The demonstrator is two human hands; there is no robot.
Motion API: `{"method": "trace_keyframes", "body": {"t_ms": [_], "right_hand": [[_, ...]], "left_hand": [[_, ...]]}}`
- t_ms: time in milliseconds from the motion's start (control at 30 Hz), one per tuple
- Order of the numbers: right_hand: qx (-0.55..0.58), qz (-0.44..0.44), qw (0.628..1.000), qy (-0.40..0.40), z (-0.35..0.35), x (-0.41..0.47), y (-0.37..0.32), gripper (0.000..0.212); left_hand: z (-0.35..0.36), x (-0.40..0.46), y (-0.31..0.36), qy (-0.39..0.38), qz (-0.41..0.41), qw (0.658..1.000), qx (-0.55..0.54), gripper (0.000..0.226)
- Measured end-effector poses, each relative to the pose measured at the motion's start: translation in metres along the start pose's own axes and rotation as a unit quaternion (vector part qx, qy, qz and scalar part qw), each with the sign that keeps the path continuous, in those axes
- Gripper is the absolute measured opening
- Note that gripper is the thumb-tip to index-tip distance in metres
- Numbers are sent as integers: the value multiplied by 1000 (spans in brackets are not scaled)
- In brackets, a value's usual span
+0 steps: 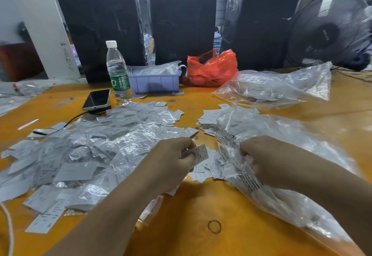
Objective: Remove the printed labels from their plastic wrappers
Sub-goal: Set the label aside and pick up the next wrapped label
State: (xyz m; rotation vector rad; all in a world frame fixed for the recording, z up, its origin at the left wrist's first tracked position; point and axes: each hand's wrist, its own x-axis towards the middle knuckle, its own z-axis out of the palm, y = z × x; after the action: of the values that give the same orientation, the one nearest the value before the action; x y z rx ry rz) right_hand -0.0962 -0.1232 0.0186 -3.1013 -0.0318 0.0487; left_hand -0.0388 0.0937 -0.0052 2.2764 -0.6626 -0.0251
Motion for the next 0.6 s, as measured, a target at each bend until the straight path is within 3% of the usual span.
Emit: {"method": "trace_keyframes", "body": {"t_ms": [67, 300, 400, 600], "right_hand": [[-4, -11, 1000, -16, 3, -3, -3, 22], [-8, -42, 995, 87, 10, -1, -14, 29], [109, -50, 984, 130, 4, 3, -11, 34], [280, -63, 936, 204, -13, 9, -15, 22]], "left_hand": [[1, 0, 0, -2, 0, 1000, 4, 18], [2, -1, 0, -10, 5, 1000, 0, 18], [2, 0, -1, -5, 9, 1000, -3, 18], [1, -1, -2, 1, 5, 1000, -2, 19]]}}
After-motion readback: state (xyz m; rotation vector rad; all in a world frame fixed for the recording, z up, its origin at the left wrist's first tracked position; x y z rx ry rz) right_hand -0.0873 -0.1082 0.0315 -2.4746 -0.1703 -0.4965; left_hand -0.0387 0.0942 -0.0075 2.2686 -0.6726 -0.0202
